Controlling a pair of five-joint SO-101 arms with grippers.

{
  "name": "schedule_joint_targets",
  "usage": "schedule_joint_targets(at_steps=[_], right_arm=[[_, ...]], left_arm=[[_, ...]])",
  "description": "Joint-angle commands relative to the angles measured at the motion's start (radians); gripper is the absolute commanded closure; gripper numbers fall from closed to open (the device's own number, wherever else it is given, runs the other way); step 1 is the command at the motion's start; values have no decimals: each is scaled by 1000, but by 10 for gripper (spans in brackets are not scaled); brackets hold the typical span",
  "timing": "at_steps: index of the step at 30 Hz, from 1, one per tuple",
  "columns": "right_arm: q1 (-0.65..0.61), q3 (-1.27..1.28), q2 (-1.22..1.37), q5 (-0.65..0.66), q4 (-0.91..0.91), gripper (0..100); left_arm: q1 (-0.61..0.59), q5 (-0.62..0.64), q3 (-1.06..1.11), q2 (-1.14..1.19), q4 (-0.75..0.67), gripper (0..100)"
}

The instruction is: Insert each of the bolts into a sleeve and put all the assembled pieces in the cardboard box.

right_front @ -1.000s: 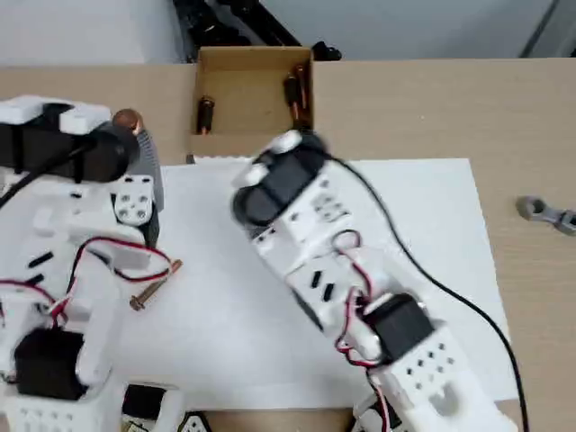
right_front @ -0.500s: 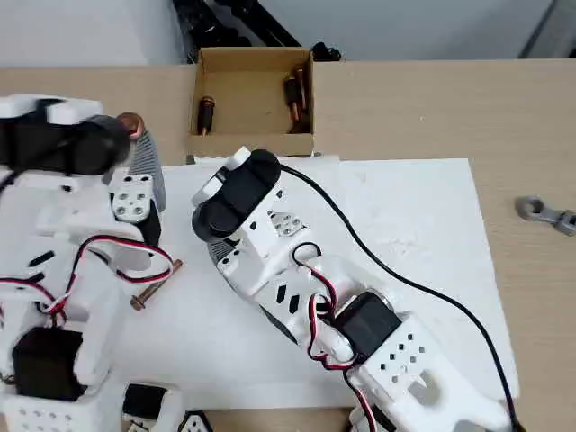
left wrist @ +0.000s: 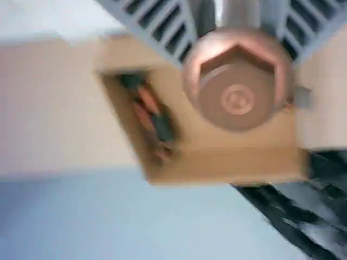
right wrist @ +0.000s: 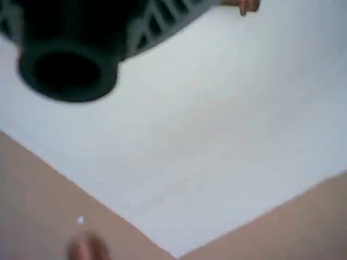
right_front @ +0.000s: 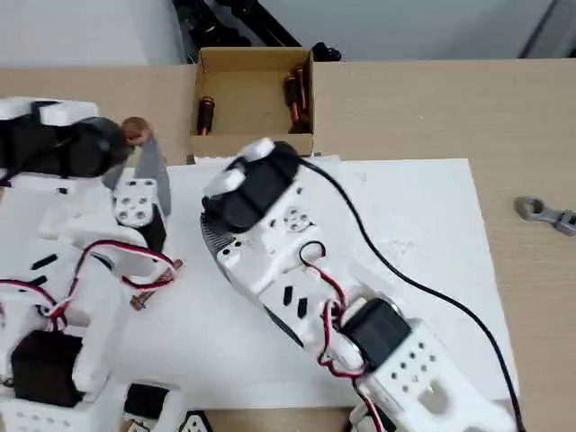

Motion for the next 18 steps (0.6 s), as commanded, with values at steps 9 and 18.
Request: schedule_joint_targets(at_steps=[9,18], right_arm=[[41,26,-48,-161,-101,995],[50,127,-56,-198,-189,995]], left_arm=[[107,6,-111,-2,43,994],[114,26,-166,0,51,994]])
